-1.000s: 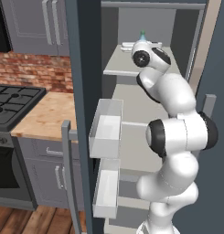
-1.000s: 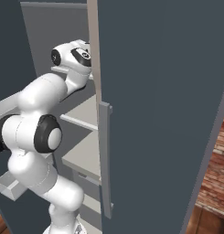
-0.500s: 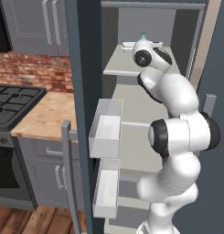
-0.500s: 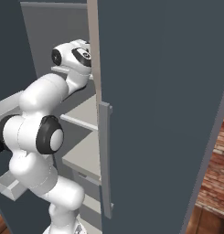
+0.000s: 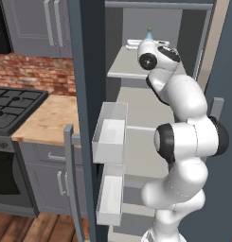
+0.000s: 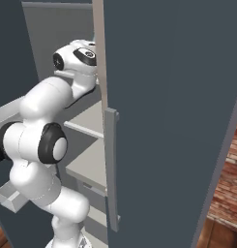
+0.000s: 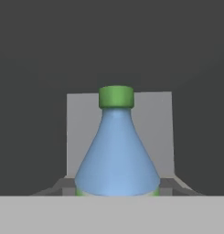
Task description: Take the bottled waters from the counter and place them in the freezer to freeze. Close the freezer door after placing the bottles.
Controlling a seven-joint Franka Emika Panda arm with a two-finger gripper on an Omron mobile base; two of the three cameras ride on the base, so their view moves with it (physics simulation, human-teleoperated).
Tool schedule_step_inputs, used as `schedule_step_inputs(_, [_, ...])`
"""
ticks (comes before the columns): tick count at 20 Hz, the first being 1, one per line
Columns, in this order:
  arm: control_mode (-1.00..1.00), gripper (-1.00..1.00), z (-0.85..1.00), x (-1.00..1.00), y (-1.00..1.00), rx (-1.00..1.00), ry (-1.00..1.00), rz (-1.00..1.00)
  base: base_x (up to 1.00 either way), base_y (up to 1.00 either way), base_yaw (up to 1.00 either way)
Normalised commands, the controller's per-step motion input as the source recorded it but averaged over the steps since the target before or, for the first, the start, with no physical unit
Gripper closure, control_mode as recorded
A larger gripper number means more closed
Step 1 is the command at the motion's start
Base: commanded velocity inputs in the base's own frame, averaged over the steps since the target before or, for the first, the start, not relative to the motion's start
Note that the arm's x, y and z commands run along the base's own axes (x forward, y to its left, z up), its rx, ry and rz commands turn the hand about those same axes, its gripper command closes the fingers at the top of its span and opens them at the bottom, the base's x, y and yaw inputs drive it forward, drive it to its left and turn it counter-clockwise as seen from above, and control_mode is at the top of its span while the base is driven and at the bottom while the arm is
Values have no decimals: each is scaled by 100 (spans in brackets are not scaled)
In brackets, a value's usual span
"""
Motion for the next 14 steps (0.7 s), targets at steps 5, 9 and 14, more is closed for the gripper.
schedule_step_inputs(5, [-100, 100, -22, 9, 0, 0, -5, 0, 0, 0, 0])
schedule_step_inputs(9, [-100, 100, -21, 10, 0, 0, 0, 0, 0, 0, 0])
schedule_step_inputs(14, [-100, 100, -18, 8, -2, 0, 0, 0, 0, 0, 0])
